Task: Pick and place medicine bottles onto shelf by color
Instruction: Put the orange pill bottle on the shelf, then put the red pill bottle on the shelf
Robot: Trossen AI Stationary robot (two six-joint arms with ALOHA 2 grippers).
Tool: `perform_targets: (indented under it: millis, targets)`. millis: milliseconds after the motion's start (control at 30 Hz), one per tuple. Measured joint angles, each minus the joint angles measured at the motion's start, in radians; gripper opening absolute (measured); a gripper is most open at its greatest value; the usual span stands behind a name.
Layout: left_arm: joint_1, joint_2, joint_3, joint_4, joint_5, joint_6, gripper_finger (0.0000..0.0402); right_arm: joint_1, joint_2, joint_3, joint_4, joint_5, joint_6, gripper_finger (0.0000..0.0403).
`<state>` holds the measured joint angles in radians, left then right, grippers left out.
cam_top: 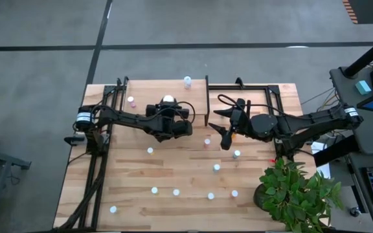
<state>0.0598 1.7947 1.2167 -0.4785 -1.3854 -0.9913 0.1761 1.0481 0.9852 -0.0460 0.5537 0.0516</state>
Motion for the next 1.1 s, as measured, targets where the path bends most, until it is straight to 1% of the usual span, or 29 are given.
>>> perform_targets:
  millis: [133,233,367,500,767,900,933,1033,1100]
  targets:
    - [-0.001,-0.003,0.000,-0.001,0.024,0.008,0.0232,0.000,0.000,0.000,0.000,0.000,0.000,0.0237]
    - [-0.009,-0.011,0.000,-0.001,0.023,0.012,0.0233,0.000,0.000,0.000,0.000,0.000,0.000,0.0237]
    - [-0.019,-0.035,0.000,-0.001,0.042,0.093,0.0233,0.000,0.000,0.000,0.000,0.000,-0.001,0.0237]
    - [-0.027,-0.077,0.000,-0.001,0.068,0.188,0.0234,0.000,0.000,0.000,0.000,0.000,-0.004,0.0237]
    - [-0.027,-0.165,0.002,-0.001,0.066,0.222,0.0234,0.000,0.000,0.000,0.000,0.000,-0.013,0.0237]
    - [-0.030,-0.233,0.009,-0.002,0.068,0.250,0.0234,0.000,0.000,0.000,0.000,-0.001,0.005,0.0237]
    - [-0.034,-0.253,0.018,-0.001,0.075,0.269,0.0234,0.000,0.000,0.000,-0.001,-0.001,0.014,0.0237]
    - [-0.052,-0.318,0.050,-0.001,0.143,0.346,0.0234,0.000,0.000,0.000,-0.013,-0.013,0.080,0.0237]
    - [-0.067,-0.366,0.070,0.006,0.203,0.369,0.0234,-0.001,0.000,0.000,-0.039,-0.052,0.157,0.0237]
